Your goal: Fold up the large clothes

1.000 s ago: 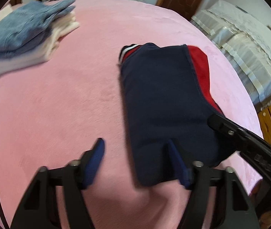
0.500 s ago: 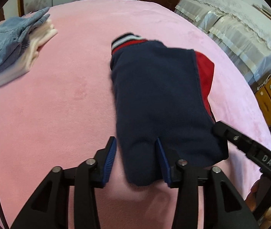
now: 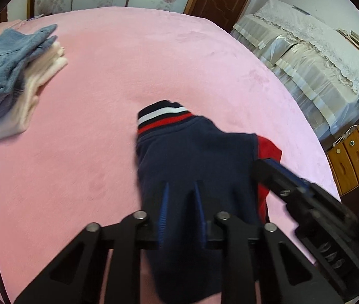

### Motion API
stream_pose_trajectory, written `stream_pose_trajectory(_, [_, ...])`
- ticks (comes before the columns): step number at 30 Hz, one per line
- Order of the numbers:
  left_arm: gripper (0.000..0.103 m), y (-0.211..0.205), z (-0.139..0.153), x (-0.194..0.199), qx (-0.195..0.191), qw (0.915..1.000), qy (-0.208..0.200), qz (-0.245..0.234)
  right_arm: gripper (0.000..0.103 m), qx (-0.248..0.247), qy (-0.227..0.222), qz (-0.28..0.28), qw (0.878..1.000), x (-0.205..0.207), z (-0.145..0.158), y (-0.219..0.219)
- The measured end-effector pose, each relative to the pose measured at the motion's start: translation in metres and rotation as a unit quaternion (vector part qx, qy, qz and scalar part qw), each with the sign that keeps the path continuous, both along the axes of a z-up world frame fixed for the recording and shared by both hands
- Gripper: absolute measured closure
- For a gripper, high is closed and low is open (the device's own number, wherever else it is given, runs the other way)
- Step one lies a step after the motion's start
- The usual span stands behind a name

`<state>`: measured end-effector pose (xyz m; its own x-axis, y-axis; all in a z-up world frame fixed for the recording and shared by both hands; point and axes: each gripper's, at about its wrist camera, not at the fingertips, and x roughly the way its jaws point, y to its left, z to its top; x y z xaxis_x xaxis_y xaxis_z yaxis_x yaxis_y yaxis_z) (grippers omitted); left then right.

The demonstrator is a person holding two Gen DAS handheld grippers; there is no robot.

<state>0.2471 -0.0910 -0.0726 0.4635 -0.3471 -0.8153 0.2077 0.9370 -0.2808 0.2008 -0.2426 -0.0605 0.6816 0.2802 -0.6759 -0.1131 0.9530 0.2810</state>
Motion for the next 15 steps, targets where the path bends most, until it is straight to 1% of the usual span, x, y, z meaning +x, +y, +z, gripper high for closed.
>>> stream_pose_trajectory(2, [0.087,-0.007,-0.007,0.008,0.005,1.0,0.0,-0.002,0.085,-0.022,0.015,-0.022,0.999,0.01,-0.013,-0.007])
stream_pose_trajectory(3, [0.087,-0.011,-0.01,0.011,0.012,0.9999,-0.002,-0.003,0.085,-0.034,0.029,-0.037,0.998,0.015,-0.022,-0.014])
stream_pose_trajectory(4, [0.087,-0.014,-0.013,0.012,0.014,0.9999,-0.002,-0.005,0.087,-0.038,0.047,-0.05,0.997,0.021,-0.032,-0.023])
stream_pose_trajectory(6, [0.087,-0.016,-0.018,0.015,0.011,0.9999,-0.002,-0.01,0.096,-0.03,0.073,-0.058,0.995,0.027,-0.05,-0.037])
stream_pose_trajectory(7, [0.087,-0.017,-0.02,0.016,0.009,0.9999,-0.004,-0.013,0.096,-0.027,0.078,-0.061,0.995,0.028,-0.056,-0.042])
stream_pose_trajectory(12, [0.087,-0.022,-0.023,0.013,0.025,0.9993,-0.019,-0.022,0.096,-0.035,0.07,-0.063,0.995,0.024,-0.058,-0.041])
stream_pose_trajectory(15, [0.086,-0.022,-0.021,0.011,0.026,0.9992,-0.018,-0.025,0.096,-0.03,0.07,-0.066,0.995,0.022,-0.056,-0.042])
